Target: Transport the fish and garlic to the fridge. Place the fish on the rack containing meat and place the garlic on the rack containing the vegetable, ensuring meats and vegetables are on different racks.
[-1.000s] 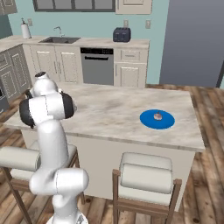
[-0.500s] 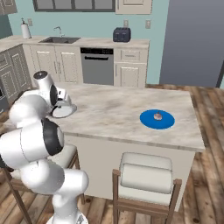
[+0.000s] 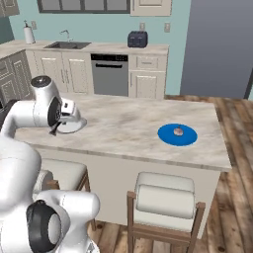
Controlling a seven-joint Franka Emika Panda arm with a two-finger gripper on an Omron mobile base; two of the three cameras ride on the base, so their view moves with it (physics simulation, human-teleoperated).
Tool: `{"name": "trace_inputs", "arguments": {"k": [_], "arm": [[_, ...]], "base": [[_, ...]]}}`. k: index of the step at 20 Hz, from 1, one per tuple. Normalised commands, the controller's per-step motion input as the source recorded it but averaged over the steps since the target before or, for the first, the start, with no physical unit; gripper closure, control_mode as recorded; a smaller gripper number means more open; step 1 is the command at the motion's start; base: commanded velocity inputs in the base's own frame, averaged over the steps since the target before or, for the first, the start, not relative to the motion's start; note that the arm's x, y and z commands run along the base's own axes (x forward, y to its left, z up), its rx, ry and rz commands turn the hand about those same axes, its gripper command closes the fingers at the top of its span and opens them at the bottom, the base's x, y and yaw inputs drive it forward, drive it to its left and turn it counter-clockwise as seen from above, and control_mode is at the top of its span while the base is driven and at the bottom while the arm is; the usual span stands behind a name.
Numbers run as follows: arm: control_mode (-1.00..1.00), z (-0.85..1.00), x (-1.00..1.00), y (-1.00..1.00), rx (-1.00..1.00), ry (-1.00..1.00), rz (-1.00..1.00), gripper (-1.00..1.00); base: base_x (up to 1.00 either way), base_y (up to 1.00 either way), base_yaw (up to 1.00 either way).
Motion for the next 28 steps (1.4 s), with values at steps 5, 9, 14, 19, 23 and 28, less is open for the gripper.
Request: {"name": "trace_inputs", "arguments": {"k": [5,9,14,19,23,28], "arm": [[-1.00,0.38,-0.81,-0.42,0.00,0.00,0.09,1.00],[-1.00,0.44,-0.62,-0.38,-0.04,-0.09,0.10,1.00],[-1.00,0.38,-0.61,-0.35,-0.02,-0.14,0.01,1.00],[-1.00,0.57,-0.65,-0.14,0.04,-0.10,-0.18,1.00],[-1.00,0.60,-0.64,-0.05,0.02,-0.16,-0.16,1.00],[1.00,0.39,-0.34,0.00,0.01,-0.10,-0.05,1.00]], "base": [[0.00,0.00,0.00],[0.00,0.00,0.00],[0.00,0.00,0.00],[0.00,0.00,0.00],[0.00,0.00,0.00],[-0.19,0.05,0.01]]}}
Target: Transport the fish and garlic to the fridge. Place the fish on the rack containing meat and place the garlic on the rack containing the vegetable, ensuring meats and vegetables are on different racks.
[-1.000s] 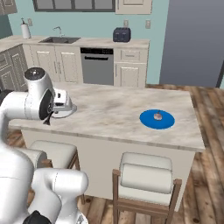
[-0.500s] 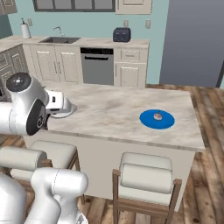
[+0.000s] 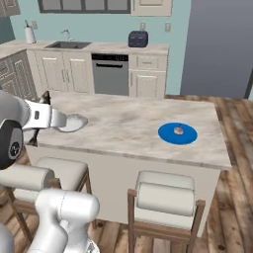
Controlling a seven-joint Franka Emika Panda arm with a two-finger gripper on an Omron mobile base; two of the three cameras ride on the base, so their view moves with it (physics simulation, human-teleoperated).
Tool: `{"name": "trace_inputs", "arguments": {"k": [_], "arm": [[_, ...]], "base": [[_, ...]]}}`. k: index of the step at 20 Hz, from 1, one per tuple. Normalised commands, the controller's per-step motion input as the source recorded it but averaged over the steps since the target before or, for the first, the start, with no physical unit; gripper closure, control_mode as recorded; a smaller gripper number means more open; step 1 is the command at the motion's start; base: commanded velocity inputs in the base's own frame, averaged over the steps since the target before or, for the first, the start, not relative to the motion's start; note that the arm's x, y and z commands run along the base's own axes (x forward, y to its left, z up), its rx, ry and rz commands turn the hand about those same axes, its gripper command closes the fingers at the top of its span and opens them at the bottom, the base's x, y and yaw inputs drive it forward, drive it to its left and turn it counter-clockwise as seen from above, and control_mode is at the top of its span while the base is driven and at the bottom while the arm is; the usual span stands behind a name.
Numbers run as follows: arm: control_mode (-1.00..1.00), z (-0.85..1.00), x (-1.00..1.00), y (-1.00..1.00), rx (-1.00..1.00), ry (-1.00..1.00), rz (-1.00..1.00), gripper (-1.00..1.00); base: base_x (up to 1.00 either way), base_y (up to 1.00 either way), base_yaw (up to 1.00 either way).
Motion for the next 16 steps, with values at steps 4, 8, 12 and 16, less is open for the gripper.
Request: {"name": "trace_inputs", "arguments": {"k": [4,8,12,16], "arm": [[1.00,0.00,0.00,0.00,0.00,0.00,0.00,1.00],[1.00,0.00,0.00,0.00,0.00,0.00,0.00,1.00],[1.00,0.00,0.00,0.00,0.00,0.00,0.00,1.00],[1.00,0.00,0.00,0.00,0.00,0.00,0.00,1.00]], "base": [[-0.18,0.54,0.48],[0.00,0.39,0.74],[0.00,0.27,0.82],[0.00,0.46,0.84]]}}
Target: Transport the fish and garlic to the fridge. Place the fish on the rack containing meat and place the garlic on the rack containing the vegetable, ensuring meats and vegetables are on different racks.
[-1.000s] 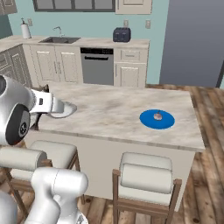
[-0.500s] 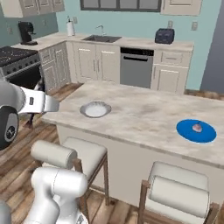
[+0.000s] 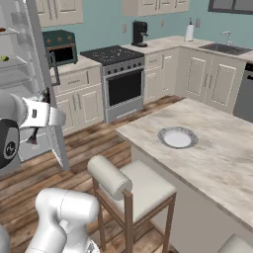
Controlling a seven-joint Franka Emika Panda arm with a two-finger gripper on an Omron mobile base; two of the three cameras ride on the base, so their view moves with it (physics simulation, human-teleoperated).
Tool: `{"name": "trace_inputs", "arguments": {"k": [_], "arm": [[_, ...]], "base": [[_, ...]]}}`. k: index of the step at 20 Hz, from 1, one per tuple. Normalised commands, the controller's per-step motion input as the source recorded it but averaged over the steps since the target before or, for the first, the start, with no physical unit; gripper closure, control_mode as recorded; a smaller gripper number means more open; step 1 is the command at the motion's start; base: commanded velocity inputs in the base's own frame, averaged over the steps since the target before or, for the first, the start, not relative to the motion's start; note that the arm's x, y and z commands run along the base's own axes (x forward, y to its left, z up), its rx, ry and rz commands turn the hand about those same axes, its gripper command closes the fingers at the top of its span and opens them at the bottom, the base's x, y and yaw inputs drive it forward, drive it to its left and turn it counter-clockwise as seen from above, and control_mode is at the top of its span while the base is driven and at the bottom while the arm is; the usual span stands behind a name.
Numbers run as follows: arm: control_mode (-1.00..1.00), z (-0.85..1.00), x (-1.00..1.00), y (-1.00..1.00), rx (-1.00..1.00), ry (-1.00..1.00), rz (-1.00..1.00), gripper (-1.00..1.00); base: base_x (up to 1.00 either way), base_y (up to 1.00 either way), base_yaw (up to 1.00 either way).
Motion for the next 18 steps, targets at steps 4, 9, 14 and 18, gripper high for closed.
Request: {"name": "trace_inputs", "arguments": {"k": [4,9,14,18], "arm": [[1.00,0.00,0.00,0.00,0.00,0.00,0.00,1.00],[1.00,0.00,0.00,0.00,0.00,0.00,0.00,1.00],[1.00,0.00,0.00,0.00,0.00,0.00,0.00,1.00],[1.00,0.00,0.00,0.00,0.00,0.00,0.00,1.00]], "base": [[0.00,0.71,0.75],[0.59,0.99,0.37],[1.00,1.00,0.01],[1.00,1.00,0.00]]}}
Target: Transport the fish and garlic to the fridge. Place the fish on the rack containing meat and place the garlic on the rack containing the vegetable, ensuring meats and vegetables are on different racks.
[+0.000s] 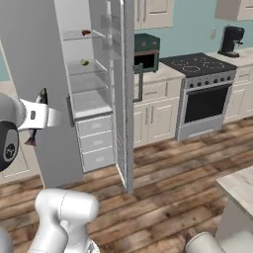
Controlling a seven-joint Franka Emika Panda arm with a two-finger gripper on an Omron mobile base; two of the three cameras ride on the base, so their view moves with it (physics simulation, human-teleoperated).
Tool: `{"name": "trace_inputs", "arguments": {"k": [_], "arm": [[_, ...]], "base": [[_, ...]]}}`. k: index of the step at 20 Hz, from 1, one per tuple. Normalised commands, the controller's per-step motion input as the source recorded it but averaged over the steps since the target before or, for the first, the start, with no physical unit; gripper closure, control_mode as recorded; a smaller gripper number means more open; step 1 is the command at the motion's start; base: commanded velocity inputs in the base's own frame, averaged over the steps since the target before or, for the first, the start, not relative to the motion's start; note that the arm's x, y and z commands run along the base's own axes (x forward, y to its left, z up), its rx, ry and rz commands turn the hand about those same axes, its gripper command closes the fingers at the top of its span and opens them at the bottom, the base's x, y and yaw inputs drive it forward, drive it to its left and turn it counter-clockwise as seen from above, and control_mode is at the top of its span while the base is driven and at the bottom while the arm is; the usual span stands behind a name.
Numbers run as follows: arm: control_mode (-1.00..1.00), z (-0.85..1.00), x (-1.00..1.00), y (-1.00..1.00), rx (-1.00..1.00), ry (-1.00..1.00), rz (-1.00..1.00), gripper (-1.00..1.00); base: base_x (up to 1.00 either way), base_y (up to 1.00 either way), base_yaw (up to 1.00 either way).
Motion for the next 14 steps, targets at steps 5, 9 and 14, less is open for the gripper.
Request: {"name": "trace_inputs", "arguments": {"k": [5,9,14], "arm": [[1.00,0.00,0.00,0.00,0.00,0.00,0.00,1.00],[1.00,0.00,0.00,0.00,0.00,0.00,0.00,1.00],[1.00,0.00,0.00,0.00,0.00,0.00,0.00,1.00]], "base": [[1.00,0.83,0.08],[1.00,0.19,0.12],[1.00,0.00,0.17]]}}
